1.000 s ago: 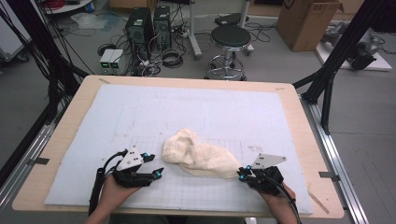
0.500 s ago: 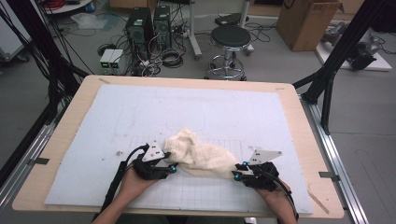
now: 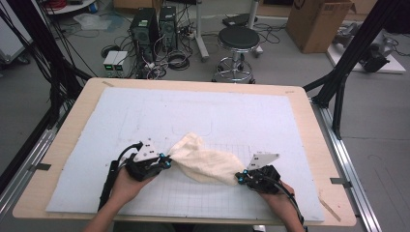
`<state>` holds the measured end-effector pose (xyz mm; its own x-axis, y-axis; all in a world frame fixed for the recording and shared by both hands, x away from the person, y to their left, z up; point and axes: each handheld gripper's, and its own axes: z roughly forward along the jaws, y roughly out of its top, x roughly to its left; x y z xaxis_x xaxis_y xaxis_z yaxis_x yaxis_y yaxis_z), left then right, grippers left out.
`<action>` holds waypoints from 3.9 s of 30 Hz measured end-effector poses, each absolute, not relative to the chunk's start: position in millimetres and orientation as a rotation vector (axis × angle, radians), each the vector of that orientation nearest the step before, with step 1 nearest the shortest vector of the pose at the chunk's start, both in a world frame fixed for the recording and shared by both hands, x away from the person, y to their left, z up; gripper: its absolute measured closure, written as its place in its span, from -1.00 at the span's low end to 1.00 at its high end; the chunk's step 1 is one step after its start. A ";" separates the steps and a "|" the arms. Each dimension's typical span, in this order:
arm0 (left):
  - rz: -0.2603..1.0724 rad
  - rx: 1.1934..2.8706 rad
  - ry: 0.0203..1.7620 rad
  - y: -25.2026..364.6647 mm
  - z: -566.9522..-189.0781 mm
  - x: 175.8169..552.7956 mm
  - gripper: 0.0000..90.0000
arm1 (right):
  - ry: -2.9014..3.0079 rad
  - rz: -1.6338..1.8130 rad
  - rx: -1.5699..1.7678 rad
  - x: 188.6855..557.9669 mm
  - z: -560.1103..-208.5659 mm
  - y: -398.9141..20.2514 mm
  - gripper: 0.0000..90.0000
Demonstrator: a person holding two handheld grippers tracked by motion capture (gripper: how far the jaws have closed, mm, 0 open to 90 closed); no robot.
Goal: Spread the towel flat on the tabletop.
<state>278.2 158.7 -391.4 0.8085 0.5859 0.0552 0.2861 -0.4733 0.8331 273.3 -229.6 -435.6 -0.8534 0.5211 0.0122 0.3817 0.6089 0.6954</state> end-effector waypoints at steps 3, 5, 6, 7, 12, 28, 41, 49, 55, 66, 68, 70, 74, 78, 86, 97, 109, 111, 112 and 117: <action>0.399 2.102 0.620 165.5 -376.1 274.8 0.91 | 2.639 1.102 0.737 270.8 -433.7 -227.4 0.98; 0.368 2.119 0.609 166.9 -370.2 276.9 0.91 | 2.642 1.106 0.729 270.4 -433.1 -225.2 0.98; 0.364 2.139 0.614 165.6 -368.5 280.9 0.91 | 2.637 1.101 0.725 270.7 -433.1 -224.1 0.98; 0.366 2.156 0.611 164.8 -368.3 284.4 0.91 | 2.640 1.097 0.722 271.3 -433.3 -222.8 0.98; 0.349 2.203 0.684 148.5 -383.6 323.6 0.90 | 2.621 1.082 0.750 275.9 -433.5 -225.5 0.98; 0.293 2.138 0.854 126.4 -413.0 383.1 0.34 | 2.560 1.112 0.864 289.1 -433.0 -238.8 0.97; 0.336 2.067 0.790 168.1 -398.3 333.6 0.23 | 2.523 1.172 0.867 284.8 -430.3 -244.3 0.87; 0.268 2.120 0.689 164.4 -416.1 305.3 0.38 | 2.540 1.157 0.855 286.4 -432.9 -241.8 0.80; 0.252 2.196 0.655 132.3 -433.1 314.5 0.27 | 2.546 1.153 0.868 288.3 -434.6 -242.0 0.70; 0.294 2.204 0.686 120.4 -433.6 327.9 0.89 | 2.576 1.139 0.892 296.5 -441.4 -238.5 0.75; 0.289 2.191 0.682 122.7 -430.6 326.6 0.96 | 2.592 1.144 0.877 296.3 -441.2 -236.9 0.88; 0.303 2.177 0.673 125.1 -425.4 323.4 0.97 | 2.598 1.139 0.872 295.9 -440.9 -236.2 0.95; 0.314 2.151 0.652 132.2 -415.0 317.8 0.98 | 2.596 1.133 0.869 294.3 -439.5 -236.0 0.97; 0.323 2.145 0.637 141.8 -407.4 310.9 0.98 | 2.584 1.164 0.865 292.1 -436.6 -236.7 0.97; 0.352 2.094 0.630 162.2 -390.1 291.2 0.98 | 2.563 1.230 0.808 280.8 -425.2 -232.7 0.97; 0.365 2.095 0.605 181.9 -379.6 257.0 0.98 | 2.561 1.274 0.708 252.4 -411.4 -220.7 0.97; 0.281 2.167 0.595 197.2 -413.9 221.8 0.96 | 2.653 1.271 0.619 210.5 -414.5 -208.2 0.97; 0.260 2.139 0.605 199.5 -416.9 224.0 0.76 | 2.665 1.270 0.615 208.5 -417.0 -207.3 0.88; 0.249 2.121 0.612 200.7 -415.8 225.7 0.67 | 2.661 1.267 0.611 208.6 -416.9 -207.2 0.83; 0.278 2.067 0.605 200.8 -400.1 241.9 0.50 | 2.601 1.312 0.649 223.9 -405.5 -211.9 0.66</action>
<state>241.9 200.8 -400.1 0.8528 0.5207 -0.0396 0.3098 -0.4433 0.8412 223.9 -211.9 -405.5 -0.8939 0.4451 0.0537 0.3077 0.5220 0.7955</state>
